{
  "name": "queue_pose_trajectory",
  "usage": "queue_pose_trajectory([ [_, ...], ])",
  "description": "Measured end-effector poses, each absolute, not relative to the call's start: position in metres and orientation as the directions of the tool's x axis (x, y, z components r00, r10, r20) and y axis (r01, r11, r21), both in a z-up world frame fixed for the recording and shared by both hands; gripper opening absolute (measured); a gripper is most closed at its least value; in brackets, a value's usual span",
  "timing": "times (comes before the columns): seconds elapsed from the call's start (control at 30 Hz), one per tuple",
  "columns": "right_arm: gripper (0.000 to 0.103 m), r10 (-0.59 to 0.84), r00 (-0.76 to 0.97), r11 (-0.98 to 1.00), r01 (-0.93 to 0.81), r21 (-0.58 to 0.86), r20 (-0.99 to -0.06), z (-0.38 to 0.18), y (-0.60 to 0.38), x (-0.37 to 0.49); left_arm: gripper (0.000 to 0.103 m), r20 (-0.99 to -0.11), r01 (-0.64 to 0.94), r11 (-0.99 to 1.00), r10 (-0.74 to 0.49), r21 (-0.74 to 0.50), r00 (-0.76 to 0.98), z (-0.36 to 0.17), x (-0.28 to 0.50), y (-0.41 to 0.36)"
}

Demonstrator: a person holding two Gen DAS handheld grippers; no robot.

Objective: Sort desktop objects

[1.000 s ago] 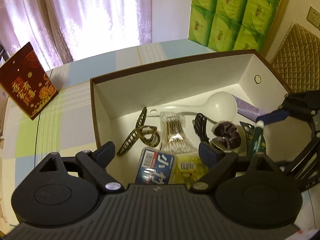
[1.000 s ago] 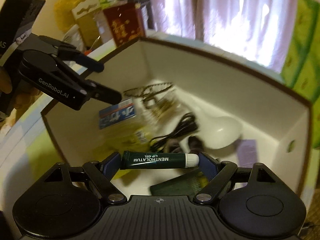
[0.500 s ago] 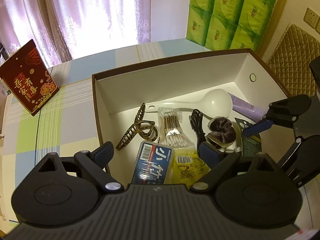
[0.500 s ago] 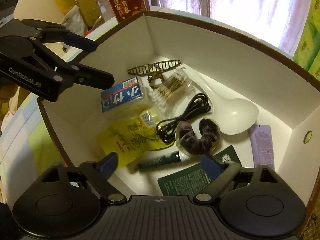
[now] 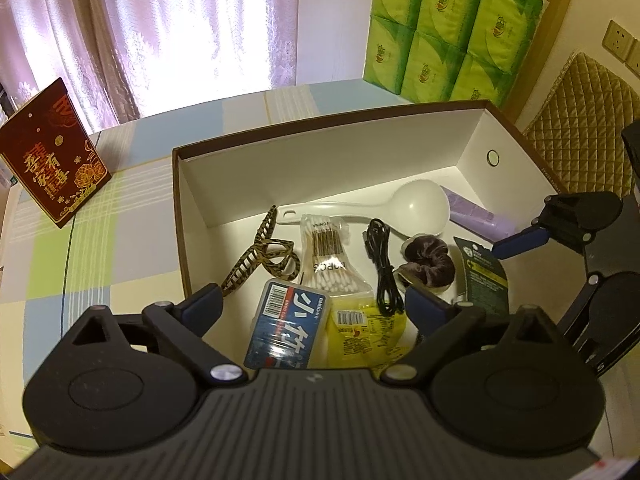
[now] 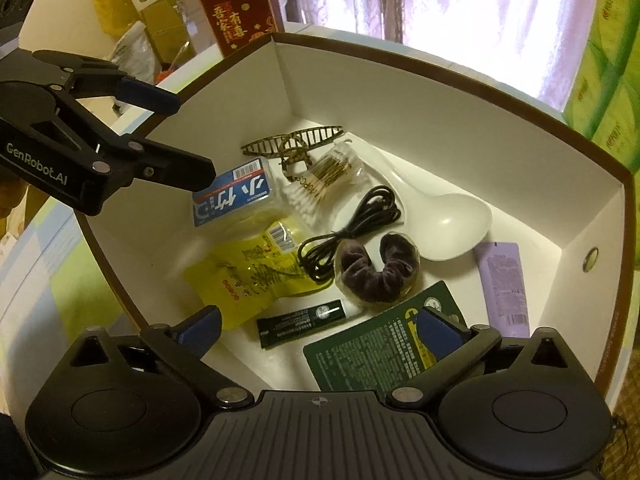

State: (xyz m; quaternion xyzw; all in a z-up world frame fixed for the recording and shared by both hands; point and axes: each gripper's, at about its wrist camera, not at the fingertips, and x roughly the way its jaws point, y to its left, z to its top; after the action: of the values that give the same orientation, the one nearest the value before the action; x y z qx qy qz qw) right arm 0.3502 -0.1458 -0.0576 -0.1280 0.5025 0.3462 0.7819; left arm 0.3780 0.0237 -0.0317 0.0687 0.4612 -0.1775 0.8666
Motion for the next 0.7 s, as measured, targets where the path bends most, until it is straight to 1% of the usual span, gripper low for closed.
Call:
queue_pose_trajectory([
  [0.2, 0.101, 0.403, 0.302, 0.769, -0.624, 0.141, -0.864, -0.053, -0.153, 0.343, 0.097, -0.814, 0.367, 0.929, -0.248, -0.047, 0.525, -0.026, 0.370, 0.019],
  [0.43, 0.101, 0.404, 0.429, 0.852, -0.499, 0.161, -0.808, -0.038, -0.168, 0.327, 0.099, -0.778, 0.351, 0.935, -0.251, -0.042, 0.576, -0.013, 0.351, 0.015],
  [0.57, 0.101, 0.391, 0.489, 0.883, -0.438, 0.168, -0.780, -0.030, -0.173, 0.313, 0.100, -0.753, 0.321, 0.946, -0.236, -0.034, 0.614, -0.005, 0.337, 0.016],
  [0.7, 0.101, 0.364, 0.553, 0.904, -0.404, 0.142, -0.750, -0.021, -0.173, 0.294, 0.102, -0.720, 0.278, 0.960, -0.203, -0.015, 0.663, 0.004, 0.320, 0.015],
])
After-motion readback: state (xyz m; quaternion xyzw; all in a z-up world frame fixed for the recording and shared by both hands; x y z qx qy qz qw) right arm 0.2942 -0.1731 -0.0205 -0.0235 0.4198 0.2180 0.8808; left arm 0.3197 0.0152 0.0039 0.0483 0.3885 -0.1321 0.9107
